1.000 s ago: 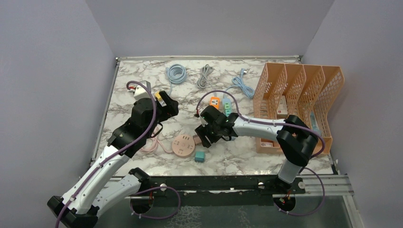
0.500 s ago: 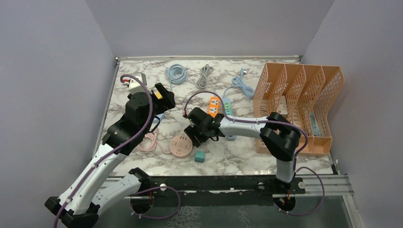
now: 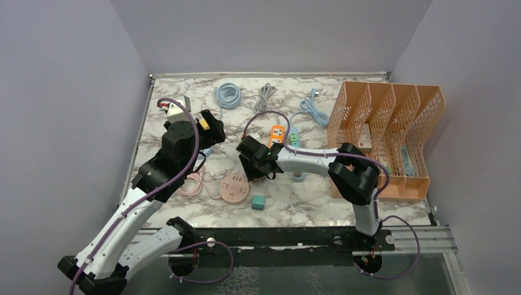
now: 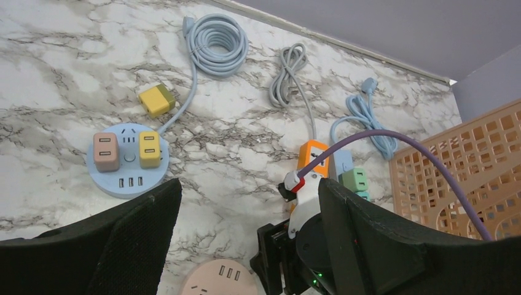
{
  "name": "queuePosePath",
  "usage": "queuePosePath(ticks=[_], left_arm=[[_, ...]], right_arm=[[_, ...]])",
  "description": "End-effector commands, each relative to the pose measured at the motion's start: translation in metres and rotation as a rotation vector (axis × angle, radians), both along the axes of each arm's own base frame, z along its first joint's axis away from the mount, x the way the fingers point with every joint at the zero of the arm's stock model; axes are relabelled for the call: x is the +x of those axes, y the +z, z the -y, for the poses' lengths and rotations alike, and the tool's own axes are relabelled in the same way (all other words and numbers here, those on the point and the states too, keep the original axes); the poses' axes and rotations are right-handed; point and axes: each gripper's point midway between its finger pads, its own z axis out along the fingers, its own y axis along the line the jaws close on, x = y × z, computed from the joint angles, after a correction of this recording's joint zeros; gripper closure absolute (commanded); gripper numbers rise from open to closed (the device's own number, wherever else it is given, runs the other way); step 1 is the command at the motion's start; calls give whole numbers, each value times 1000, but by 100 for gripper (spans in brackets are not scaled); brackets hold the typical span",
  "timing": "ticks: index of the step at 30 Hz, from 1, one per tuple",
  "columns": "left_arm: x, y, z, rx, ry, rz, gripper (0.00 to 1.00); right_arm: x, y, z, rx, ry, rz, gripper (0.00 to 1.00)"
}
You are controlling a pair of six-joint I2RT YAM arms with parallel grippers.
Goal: Insert the plug
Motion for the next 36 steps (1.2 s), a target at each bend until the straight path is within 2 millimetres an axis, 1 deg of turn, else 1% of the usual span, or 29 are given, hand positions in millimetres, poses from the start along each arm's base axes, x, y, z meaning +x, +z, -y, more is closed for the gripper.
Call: queuePosePath(ticks=[1, 4, 10, 13, 19, 24, 27, 30, 32, 36], left_arm=[[-4, -10, -3, -8, 4, -6, 16], [-9, -29, 1, -51, -2, -46, 16], [-21, -73, 10, -139, -15, -145, 16], [-24, -89, 21, -167, -63, -179, 16], [-29, -113, 48, -217, -190, -211, 16], [-36, -135, 57, -226, -248, -236, 17], [-38, -133, 72, -261, -336, -200, 19], [-40, -124, 87, -316, -426, -137, 21], [-41, -122, 92, -353, -445, -110, 22], [-37, -123, 93, -433, -416, -85, 21]], right_arm=[[0, 5, 7, 14, -84, -17, 64], [8, 30, 0, 123, -115, -24, 64], [24, 73, -3, 326, -203, -69, 63], [27, 93, -6, 419, -242, -98, 63], [27, 120, -9, 620, -370, -242, 62], [28, 136, -14, 742, -433, -330, 62], [24, 139, -18, 780, -459, -384, 62], [18, 142, -24, 829, -485, -454, 61], [14, 144, -27, 852, -476, -480, 61], [10, 144, -32, 877, -507, -546, 61]])
